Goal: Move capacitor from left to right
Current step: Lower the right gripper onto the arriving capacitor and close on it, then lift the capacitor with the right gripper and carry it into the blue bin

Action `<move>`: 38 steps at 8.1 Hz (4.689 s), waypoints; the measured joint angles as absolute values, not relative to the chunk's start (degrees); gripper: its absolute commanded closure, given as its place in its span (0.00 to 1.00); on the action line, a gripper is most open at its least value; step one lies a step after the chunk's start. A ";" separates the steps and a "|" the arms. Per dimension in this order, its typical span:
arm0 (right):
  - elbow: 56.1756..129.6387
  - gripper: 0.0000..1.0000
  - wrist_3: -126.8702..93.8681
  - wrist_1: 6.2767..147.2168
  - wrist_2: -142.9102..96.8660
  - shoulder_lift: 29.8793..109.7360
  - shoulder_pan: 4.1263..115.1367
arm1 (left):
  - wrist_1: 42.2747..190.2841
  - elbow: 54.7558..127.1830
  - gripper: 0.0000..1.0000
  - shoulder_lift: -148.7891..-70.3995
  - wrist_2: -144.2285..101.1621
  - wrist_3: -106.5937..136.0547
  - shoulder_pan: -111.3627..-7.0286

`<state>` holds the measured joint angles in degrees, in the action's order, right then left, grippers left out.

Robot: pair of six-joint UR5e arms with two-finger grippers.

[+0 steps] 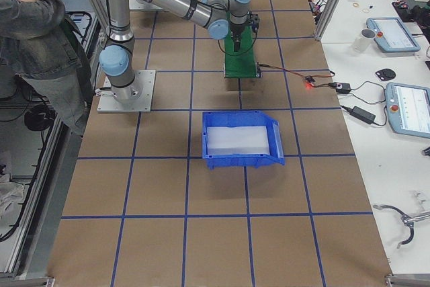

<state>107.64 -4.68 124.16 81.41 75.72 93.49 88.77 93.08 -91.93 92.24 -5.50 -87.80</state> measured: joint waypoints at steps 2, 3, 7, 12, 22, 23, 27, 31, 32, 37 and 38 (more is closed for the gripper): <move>107.67 0.04 -4.95 124.18 81.22 75.68 93.81 | 88.77 93.08 0.00 -91.93 92.38 -5.50 -87.80; 107.67 0.04 -5.03 124.20 81.17 75.66 93.83 | 88.77 93.08 0.00 -91.89 92.43 -5.49 -87.80; 107.67 0.07 -5.10 124.68 81.05 74.87 93.87 | 88.77 93.08 0.00 -91.85 92.47 -5.51 -87.80; 107.51 0.65 -5.01 124.90 81.77 73.49 93.87 | 88.77 93.08 0.00 -91.84 92.45 -5.55 -87.80; 99.78 1.00 -4.08 110.64 91.57 79.81 92.06 | 88.77 93.17 0.00 -91.79 92.17 -5.80 -87.80; 99.45 1.00 -3.15 108.97 93.41 81.23 90.44 | 88.77 93.16 0.00 -91.78 92.13 -5.80 -87.80; 98.32 1.00 8.61 103.08 95.33 84.10 78.15 | 88.77 93.16 0.00 -91.76 92.19 -5.80 -87.80; 98.25 1.00 23.10 103.91 97.19 83.70 67.15 | 88.77 93.16 0.00 -91.78 92.30 -5.80 -87.80; 98.30 1.00 26.79 105.73 97.68 82.52 64.65 | 88.77 93.16 0.00 -91.76 92.34 -5.77 -87.80; 98.29 1.00 40.64 117.17 97.51 75.42 57.15 | 88.77 93.16 0.00 -91.76 92.41 -5.79 -87.80; 98.31 1.00 41.82 118.24 97.51 74.73 56.90 | 88.77 93.16 0.00 -91.76 92.40 -5.80 -87.80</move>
